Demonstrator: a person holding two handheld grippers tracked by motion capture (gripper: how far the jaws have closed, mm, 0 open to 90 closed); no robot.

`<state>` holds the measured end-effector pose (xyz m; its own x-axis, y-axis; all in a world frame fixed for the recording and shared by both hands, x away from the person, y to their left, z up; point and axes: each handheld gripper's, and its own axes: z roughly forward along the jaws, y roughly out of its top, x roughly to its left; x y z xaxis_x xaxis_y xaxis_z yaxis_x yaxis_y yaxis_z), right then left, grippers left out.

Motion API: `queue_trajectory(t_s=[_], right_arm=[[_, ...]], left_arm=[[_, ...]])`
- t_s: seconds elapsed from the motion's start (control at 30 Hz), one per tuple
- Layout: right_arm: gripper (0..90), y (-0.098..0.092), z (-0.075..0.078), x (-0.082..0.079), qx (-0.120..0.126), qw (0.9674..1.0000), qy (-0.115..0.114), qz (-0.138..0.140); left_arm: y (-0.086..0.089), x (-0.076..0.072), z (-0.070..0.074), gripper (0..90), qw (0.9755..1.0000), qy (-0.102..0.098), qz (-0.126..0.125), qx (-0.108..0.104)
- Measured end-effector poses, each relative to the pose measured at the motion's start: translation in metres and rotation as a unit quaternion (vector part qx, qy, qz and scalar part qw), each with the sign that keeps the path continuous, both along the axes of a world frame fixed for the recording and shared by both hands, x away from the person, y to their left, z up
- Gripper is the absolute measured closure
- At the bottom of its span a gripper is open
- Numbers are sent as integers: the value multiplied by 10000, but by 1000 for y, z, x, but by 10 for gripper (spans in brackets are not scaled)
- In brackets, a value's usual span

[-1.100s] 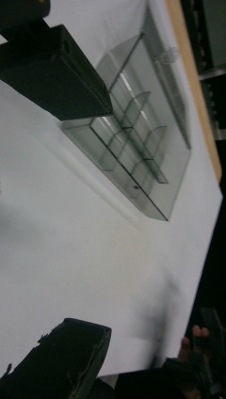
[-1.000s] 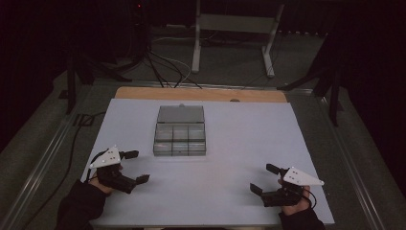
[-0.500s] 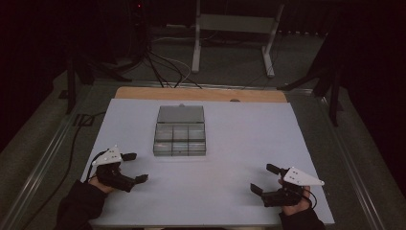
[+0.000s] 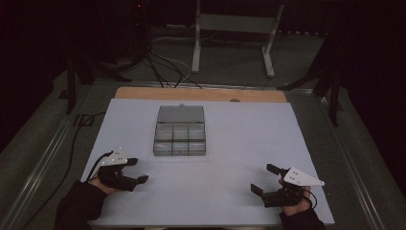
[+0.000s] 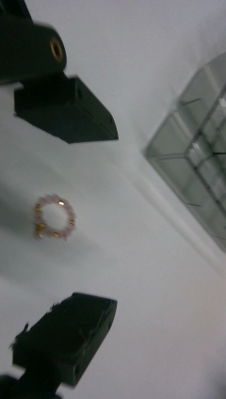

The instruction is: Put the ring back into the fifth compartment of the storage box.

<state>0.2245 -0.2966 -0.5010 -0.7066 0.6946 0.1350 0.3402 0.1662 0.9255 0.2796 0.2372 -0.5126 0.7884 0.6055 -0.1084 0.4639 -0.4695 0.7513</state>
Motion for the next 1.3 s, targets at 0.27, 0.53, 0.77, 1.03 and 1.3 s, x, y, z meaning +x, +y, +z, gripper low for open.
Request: queue_trajectory(t_s=[0.27,0.53,0.77,1.03,1.3], right_arm=[[0,0,0,0,-12,10000,-1,12],[0,-1,0,0,6,10000,12,-1],[0,-1,0,-1,4,10000,0,-1],[0,-1,0,-1,-15,10000,8,4],[0,-1,0,-1,-3,10000,15,-18]], left_arm=[[-3,1,-5,418,9997,104,-16,241],[-2,4,-9,602,9994,155,78,315],[-5,7,-14,690,9986,201,49,497],[-7,8,-14,790,9979,230,-129,593],[-8,8,-12,871,9965,250,-263,748]])
